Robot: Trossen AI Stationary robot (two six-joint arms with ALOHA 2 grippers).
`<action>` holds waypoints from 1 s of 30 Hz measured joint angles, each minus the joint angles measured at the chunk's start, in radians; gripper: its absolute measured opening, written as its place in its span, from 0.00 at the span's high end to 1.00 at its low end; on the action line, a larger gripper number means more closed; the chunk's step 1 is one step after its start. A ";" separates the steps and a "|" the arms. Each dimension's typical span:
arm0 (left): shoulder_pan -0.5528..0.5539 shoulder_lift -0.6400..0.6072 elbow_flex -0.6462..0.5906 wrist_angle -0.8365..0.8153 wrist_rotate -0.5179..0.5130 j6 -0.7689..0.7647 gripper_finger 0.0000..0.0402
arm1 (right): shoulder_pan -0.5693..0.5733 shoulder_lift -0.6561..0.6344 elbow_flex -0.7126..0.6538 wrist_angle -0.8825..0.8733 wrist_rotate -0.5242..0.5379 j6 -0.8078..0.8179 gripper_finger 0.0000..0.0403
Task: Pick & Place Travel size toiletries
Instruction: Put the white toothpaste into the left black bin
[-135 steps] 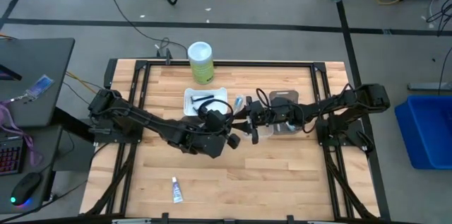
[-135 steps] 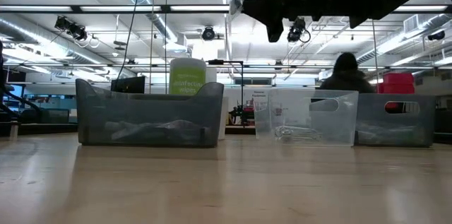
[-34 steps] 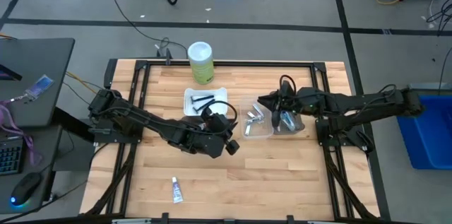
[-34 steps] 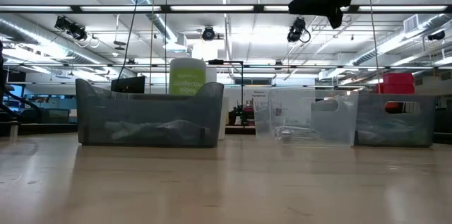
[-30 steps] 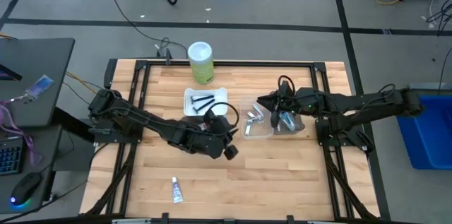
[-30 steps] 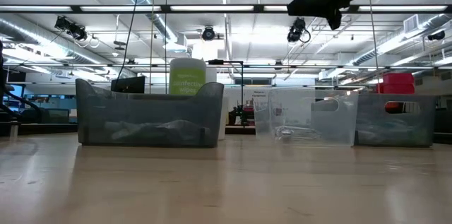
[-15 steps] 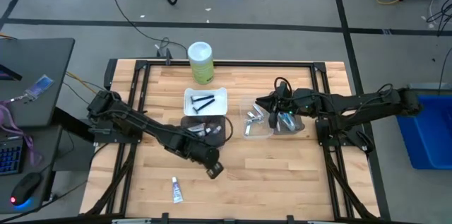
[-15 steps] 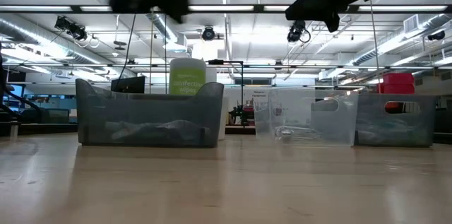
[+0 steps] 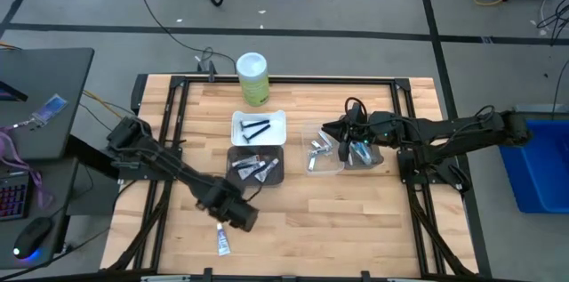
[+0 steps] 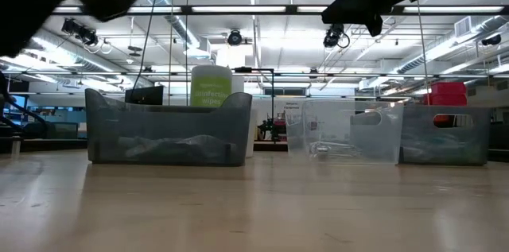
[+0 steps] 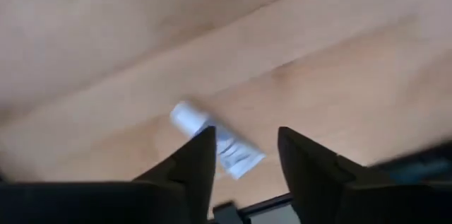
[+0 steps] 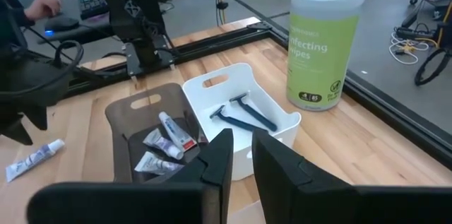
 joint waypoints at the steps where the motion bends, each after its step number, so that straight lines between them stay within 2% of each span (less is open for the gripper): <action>1: -0.011 0.000 -0.017 0.001 0.013 -0.060 0.58 | 0.000 0.000 0.000 -0.001 0.000 -0.004 0.84; 5: -0.051 0.000 -0.071 0.016 0.064 -0.275 0.50 | 0.000 0.000 0.000 -0.002 0.000 -0.022 0.84; 9: -0.088 0.000 -0.133 0.118 0.069 -0.408 0.46 | 0.000 0.000 0.000 -0.003 0.000 -0.023 0.84; 15: -0.123 0.000 -0.237 0.313 0.052 -0.487 0.46 | 0.000 0.000 0.000 -0.003 0.000 -0.023 0.84; 20: -0.139 0.000 -0.310 0.364 0.048 -0.499 0.48 | 0.000 0.000 0.000 -0.002 0.000 -0.023 0.84; 25: -0.138 0.000 -0.352 0.385 0.047 -0.449 0.55 | 0.000 0.000 0.000 -0.002 0.000 -0.023 0.84; 30: -0.138 -0.003 -0.362 0.385 0.024 -0.411 0.73 | 0.000 0.000 0.000 -0.002 0.000 -0.023 0.84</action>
